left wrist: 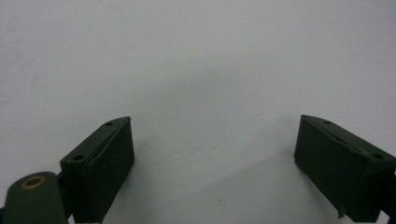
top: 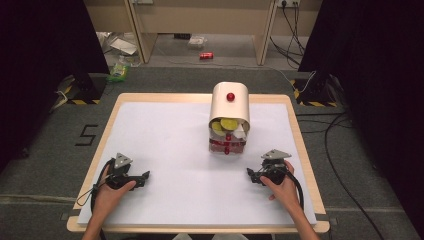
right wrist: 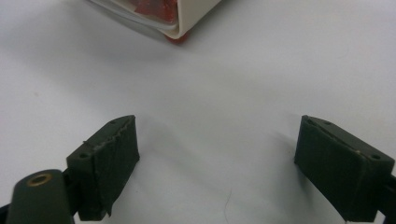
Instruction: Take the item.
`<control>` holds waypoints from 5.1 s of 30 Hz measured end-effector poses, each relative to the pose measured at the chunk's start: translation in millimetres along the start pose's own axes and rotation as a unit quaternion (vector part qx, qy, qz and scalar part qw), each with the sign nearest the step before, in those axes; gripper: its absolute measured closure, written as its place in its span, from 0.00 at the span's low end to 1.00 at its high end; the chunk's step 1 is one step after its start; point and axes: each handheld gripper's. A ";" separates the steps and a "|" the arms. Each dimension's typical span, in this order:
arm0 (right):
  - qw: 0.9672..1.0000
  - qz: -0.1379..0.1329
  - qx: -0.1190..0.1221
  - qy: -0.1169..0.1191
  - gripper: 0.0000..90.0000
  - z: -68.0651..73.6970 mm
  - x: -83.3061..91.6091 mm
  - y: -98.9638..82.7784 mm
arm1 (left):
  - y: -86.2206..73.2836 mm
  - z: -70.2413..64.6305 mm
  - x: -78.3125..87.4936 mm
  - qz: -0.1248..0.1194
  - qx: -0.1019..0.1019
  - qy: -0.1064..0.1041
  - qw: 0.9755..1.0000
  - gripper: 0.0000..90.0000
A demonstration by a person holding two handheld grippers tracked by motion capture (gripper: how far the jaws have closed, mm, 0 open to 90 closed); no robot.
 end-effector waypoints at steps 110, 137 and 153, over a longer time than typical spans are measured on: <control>0.983 -0.099 0.152 0.037 0.27 74.9 27.4 129.6 | -0.1 0.0 0.0 0.000 0.000 0.000 1.000 0.13; 0.983 -0.075 0.160 0.057 0.30 82.3 40.1 122.1 | -0.2 -0.4 0.4 -0.002 -0.002 0.002 1.000 0.13; 0.981 -0.070 0.169 0.070 0.31 93.7 50.0 107.6 | -0.1 0.1 0.2 0.000 -0.002 0.000 1.000 0.13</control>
Point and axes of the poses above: each handheld gripper's, and its own axes: x roughly backward along the jaws, y roughly out of its top, z roughly to its left, and after that the axes turned 15 degrees about y, right-handed
